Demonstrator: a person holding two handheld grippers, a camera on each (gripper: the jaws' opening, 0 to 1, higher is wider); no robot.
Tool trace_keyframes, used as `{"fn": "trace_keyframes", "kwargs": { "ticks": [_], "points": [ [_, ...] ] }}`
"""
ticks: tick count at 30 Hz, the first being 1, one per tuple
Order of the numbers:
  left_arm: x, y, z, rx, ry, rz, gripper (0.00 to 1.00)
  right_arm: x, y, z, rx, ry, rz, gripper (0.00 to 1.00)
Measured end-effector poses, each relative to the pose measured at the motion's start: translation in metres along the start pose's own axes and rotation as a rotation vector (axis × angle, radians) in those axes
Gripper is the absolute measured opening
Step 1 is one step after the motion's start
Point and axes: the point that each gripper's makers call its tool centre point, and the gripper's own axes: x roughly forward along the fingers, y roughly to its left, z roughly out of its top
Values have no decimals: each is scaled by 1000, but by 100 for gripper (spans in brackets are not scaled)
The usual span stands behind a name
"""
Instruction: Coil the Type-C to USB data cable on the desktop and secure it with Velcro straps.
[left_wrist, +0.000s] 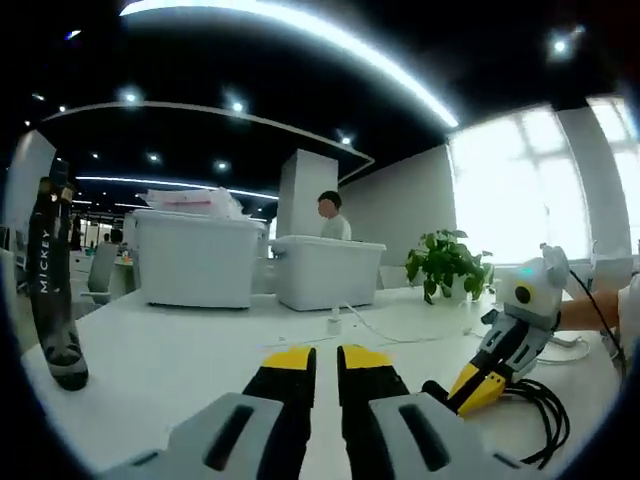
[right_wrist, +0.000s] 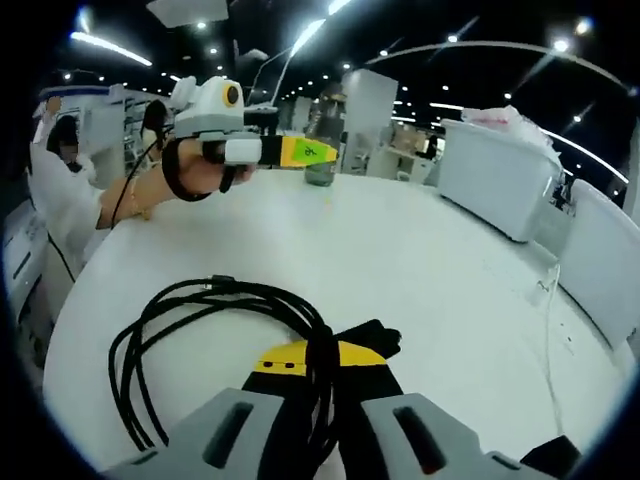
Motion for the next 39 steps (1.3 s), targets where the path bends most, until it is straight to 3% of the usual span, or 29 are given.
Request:
{"fn": "trace_keyframes", "kwargs": {
  "ticks": [3, 6, 12, 18, 21, 23, 26, 32, 36, 39],
  "points": [
    [-6, 23, 13, 13, -42, 86, 14, 8, -19, 36, 7, -105, -68, 5],
    [-14, 43, 31, 29, -95, 156, 17, 23, -32, 59, 0, -135, -101, 5],
    [-26, 69, 45, 47, -151, 259, 17, 92, -48, 107, 45, -197, -81, 5],
    [-29, 82, 41, 79, -138, 304, 17, 166, -44, 125, 61, -169, -32, 6],
    [-30, 86, 42, 106, -137, 326, 19, 183, -37, 132, 73, -195, -25, 10],
    [-30, 88, 41, 100, -138, 330, 21, 186, -38, 138, 137, -225, -39, 11],
    [-28, 91, 36, 84, -125, 336, 22, 170, -46, 148, 223, -287, -49, 15],
    [-22, 88, 24, 134, -77, 336, 23, 106, -75, 135, 312, -368, -167, 22],
    [-21, 88, 21, 107, -81, 325, 23, 37, -97, 111, 390, -428, -269, 23],
    [-15, 85, 19, 160, -66, 335, 23, -17, -115, 86, 445, -457, -392, 24]
  ]
}}
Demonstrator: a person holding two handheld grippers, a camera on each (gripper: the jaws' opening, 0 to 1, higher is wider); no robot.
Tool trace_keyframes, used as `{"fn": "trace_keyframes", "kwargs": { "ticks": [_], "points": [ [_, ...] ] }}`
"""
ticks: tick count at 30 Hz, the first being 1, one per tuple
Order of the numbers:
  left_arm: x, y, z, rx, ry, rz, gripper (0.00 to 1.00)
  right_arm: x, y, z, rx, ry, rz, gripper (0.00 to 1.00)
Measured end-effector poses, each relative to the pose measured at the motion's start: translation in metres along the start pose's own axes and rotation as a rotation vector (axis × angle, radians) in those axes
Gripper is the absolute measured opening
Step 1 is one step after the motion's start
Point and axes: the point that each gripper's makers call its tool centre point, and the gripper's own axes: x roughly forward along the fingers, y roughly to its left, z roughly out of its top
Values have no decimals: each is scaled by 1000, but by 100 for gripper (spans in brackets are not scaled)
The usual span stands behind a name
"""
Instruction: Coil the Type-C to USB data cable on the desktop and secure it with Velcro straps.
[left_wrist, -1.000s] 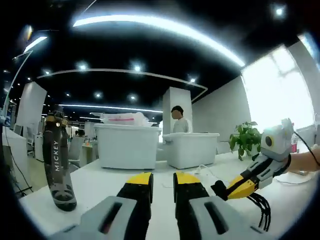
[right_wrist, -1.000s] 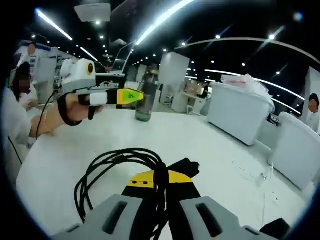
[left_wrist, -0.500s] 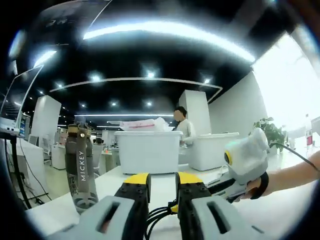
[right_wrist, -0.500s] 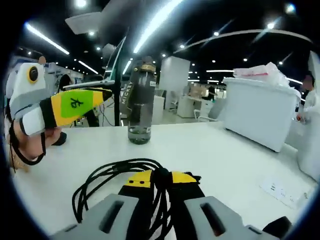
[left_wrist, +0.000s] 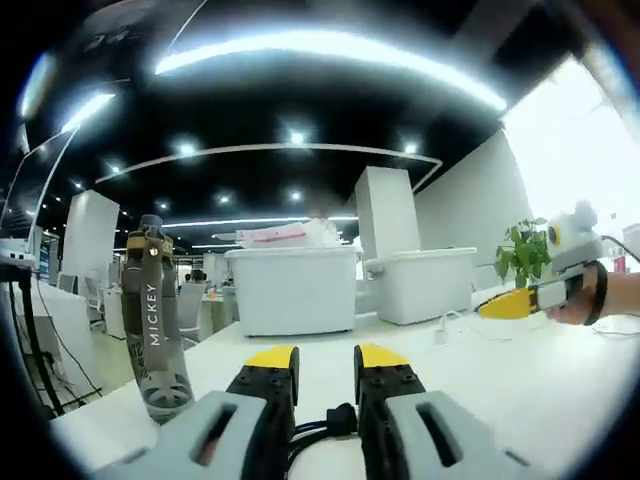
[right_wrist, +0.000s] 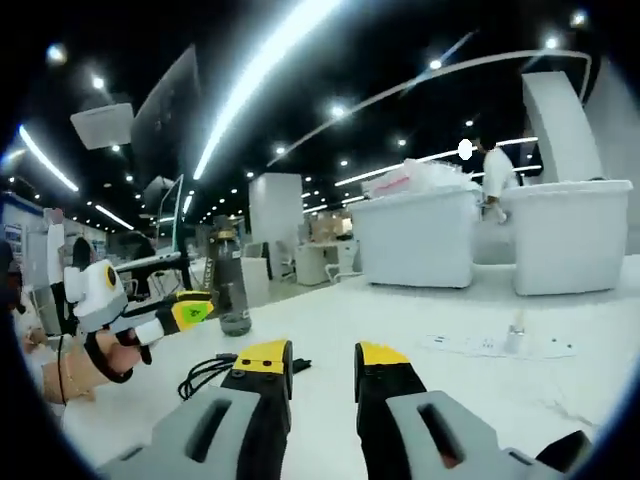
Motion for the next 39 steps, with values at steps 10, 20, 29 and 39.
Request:
{"fn": "trace_keyframes", "kwargs": {
  "ticks": [10, 20, 29, 39],
  "points": [
    [1, -71, 26, -96, -42, -70, 37, -102, -79, 4, -21, -82, -273, 36],
    [-13, -84, -2, -19, -36, -28, 42, -126, -92, -9, -81, -143, -398, 52],
    [-14, -81, -20, 11, 15, -14, 43, -137, -96, -10, -21, -191, -433, 56],
    [-14, -87, -21, 33, 6, -37, 43, -138, -98, -18, -27, -187, -458, 58]
  ]
}}
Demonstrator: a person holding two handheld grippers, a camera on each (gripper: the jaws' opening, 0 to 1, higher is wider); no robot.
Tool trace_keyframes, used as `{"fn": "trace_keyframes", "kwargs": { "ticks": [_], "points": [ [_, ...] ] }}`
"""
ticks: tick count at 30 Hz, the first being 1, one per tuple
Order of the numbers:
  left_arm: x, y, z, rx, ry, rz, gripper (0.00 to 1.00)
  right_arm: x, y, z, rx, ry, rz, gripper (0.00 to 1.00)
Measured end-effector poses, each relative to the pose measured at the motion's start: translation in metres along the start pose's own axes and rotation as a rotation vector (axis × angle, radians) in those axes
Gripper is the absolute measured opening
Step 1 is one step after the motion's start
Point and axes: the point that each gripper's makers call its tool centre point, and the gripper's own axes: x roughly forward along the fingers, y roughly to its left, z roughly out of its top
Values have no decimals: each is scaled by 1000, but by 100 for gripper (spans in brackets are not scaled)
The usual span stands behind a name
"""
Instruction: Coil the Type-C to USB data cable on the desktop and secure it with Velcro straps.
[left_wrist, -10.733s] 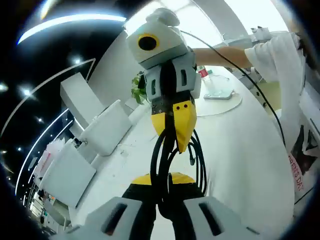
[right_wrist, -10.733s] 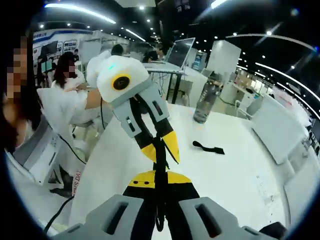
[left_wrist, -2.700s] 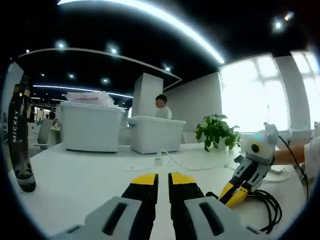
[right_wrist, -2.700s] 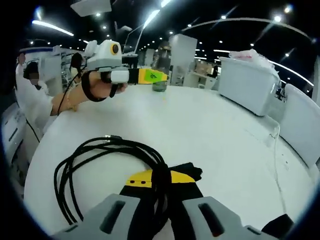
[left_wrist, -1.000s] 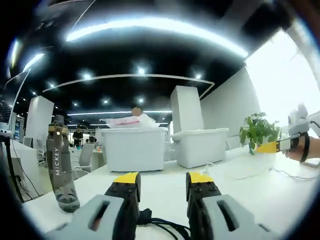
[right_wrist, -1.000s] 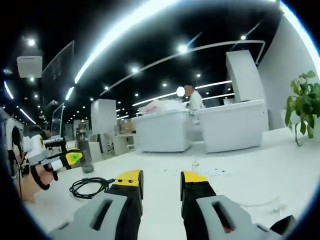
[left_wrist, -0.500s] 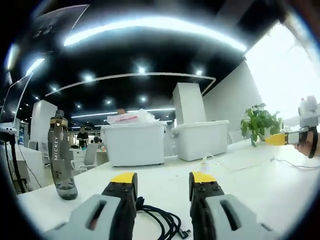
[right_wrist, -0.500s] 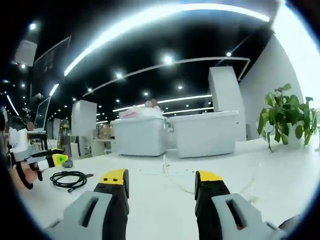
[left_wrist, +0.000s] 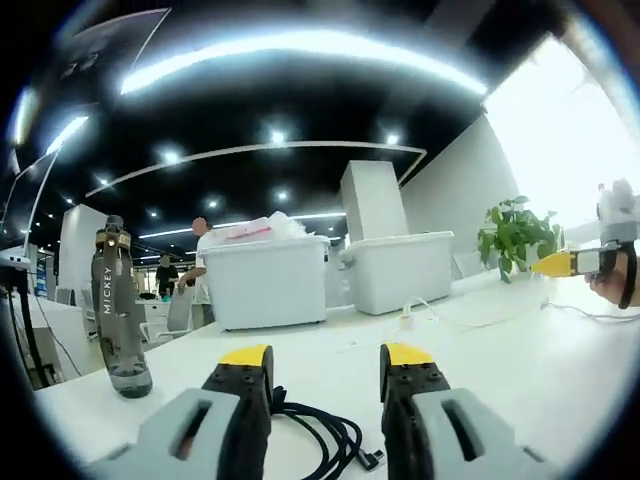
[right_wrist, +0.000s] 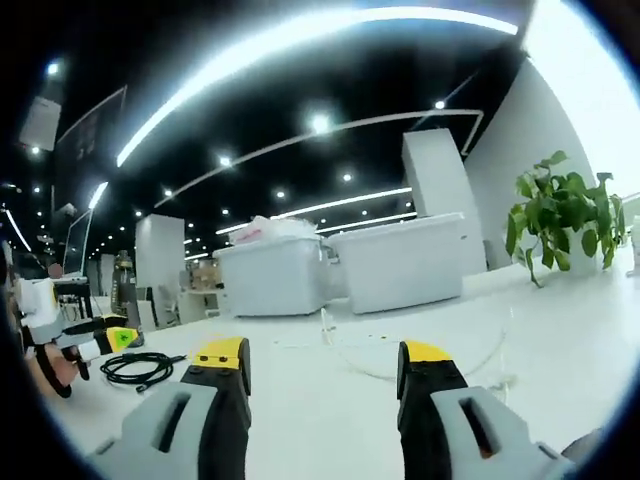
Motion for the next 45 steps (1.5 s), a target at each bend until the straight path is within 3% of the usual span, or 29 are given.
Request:
{"fn": "trace_keyframes", "kwargs": {
  "ticks": [6, 16, 29, 45],
  "points": [
    [0, -3, -1, 5, 3, -10, 43, 0, 0, 2, 23, -17, 4, 58],
    [0, -3, -4, -11, 12, -9, 43, 2, 9, -4, -56, -21, 18, 60],
    [1, -4, -8, -16, 24, -13, 43, 3, 3, -4, -29, -21, 7, 60],
    [0, -6, 1, 7, 1, -19, 46, 3, -4, 2, -13, -28, -13, 61]
  ]
}}
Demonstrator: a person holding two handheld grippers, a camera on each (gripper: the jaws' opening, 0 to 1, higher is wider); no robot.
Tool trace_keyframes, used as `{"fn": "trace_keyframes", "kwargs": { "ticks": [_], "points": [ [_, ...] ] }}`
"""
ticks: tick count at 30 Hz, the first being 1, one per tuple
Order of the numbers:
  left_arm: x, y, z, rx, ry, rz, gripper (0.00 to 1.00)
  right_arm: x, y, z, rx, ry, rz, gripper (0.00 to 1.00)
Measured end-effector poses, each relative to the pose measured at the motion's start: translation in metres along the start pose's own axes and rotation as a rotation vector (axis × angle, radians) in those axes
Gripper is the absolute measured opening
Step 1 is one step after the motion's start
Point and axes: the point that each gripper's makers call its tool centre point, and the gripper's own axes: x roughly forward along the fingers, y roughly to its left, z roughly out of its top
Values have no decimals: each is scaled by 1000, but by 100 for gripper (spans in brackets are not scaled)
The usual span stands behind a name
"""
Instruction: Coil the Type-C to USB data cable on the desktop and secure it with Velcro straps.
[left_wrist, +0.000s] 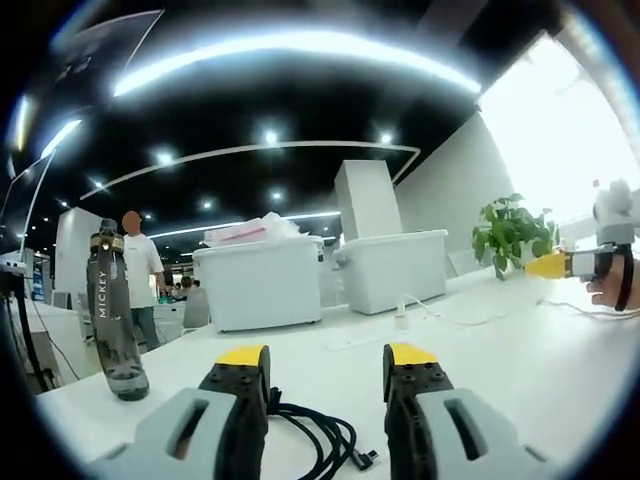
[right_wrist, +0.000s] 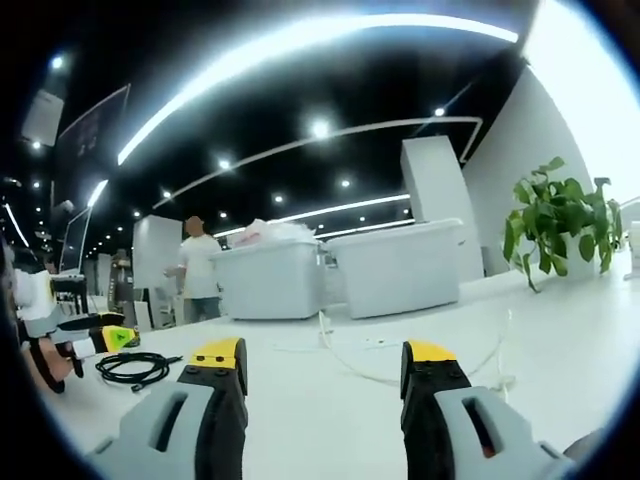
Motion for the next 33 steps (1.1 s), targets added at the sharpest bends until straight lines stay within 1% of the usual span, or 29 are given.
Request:
{"fn": "trace_keyframes", "kwargs": {
  "ticks": [8, 15, 21, 29, 33],
  "points": [
    [0, -1, -2, 6, 10, -2, 46, -3, 4, 1, -24, 1, 6, 62],
    [1, 3, -5, -7, 25, 7, 46, -4, 8, 1, -39, 5, 13, 62],
    [1, 3, -5, -5, 28, 9, 46, -6, 8, 7, -32, -6, 17, 62],
    [1, 8, -6, -20, 30, 22, 46, -6, 5, 9, -31, 2, 7, 63],
    [0, 7, -5, -12, 30, 18, 46, -6, 5, 11, -11, 13, 14, 63]
  ]
}}
